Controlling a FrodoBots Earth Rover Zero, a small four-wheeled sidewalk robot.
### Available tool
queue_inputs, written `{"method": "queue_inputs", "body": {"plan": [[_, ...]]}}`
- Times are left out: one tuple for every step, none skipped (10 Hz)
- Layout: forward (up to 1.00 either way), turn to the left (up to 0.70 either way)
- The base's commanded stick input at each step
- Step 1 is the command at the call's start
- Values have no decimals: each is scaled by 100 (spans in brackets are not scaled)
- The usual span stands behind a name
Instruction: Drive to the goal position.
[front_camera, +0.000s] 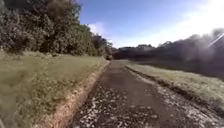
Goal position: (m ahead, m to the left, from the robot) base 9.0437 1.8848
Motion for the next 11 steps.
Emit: {"method": "queue_inputs", "body": {"plan": [[85,0],[85,0],[85,0],[85,0],[85,0],[85,0],[85,-31],[85,-32],[85,0],[85,0],[85,0]]}}
